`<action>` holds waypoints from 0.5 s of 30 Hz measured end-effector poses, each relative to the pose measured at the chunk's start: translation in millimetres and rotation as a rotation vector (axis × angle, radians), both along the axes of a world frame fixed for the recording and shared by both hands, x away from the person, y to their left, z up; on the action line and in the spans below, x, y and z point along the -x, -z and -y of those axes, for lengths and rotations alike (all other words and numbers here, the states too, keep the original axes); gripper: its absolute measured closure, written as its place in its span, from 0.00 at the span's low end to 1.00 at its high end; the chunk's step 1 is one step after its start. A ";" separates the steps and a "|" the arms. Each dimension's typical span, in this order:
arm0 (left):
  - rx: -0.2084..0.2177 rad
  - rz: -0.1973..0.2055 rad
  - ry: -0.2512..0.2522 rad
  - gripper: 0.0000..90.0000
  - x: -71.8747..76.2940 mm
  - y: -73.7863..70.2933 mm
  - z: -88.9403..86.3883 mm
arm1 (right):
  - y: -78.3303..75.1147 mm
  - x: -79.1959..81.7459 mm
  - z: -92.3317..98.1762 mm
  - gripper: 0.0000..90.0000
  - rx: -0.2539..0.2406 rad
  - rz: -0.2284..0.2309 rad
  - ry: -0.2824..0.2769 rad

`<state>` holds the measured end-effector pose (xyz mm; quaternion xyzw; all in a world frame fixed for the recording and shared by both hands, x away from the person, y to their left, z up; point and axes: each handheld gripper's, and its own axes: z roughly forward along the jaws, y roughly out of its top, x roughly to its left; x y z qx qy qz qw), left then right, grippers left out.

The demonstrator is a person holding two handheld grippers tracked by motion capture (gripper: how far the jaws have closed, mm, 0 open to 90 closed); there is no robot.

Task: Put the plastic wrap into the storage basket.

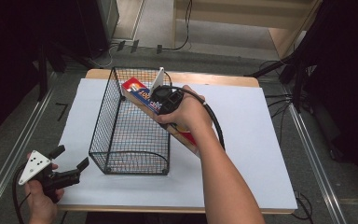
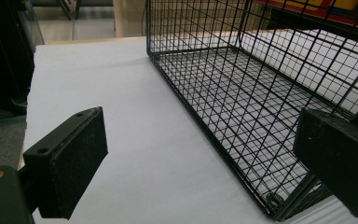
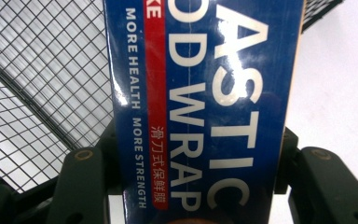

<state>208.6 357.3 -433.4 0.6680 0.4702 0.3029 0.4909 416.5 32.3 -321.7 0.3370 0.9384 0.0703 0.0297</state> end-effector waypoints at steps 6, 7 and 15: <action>0.001 0.001 -0.002 0.04 0.1 0.1 -0.4 | -0.5 0.2 -5.9 0.48 -0.005 0.001 -0.007; 0.002 0.001 -0.004 0.04 0.0 0.2 -0.3 | -1.6 1.3 -9.3 0.48 -0.012 0.000 -0.013; 0.000 0.001 -0.003 0.04 0.6 0.1 -0.8 | 1.7 1.8 -15.9 0.48 0.000 0.000 -0.021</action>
